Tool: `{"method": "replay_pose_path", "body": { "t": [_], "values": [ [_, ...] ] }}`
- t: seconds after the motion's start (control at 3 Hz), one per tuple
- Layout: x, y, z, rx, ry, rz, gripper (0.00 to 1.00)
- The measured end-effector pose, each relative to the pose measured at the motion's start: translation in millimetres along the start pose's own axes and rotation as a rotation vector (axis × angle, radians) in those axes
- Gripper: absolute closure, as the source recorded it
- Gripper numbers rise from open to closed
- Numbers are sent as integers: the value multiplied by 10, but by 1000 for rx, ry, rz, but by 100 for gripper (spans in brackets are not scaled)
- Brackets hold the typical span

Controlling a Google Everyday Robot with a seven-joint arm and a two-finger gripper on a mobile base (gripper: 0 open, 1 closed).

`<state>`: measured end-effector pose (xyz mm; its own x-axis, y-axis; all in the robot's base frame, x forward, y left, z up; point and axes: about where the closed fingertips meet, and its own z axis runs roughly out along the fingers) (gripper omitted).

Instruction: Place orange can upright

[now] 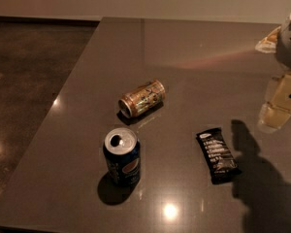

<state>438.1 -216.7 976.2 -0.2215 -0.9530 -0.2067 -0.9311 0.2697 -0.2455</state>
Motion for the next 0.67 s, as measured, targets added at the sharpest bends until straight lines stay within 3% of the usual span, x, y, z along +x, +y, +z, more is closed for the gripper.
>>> {"method": "replay_pose_path", "body": {
  "t": [0.33,0.67],
  "values": [
    [-1,0,0,0,0,0,0],
    [-207,-143,46,-7,-42,-52,0]
  ]
}}
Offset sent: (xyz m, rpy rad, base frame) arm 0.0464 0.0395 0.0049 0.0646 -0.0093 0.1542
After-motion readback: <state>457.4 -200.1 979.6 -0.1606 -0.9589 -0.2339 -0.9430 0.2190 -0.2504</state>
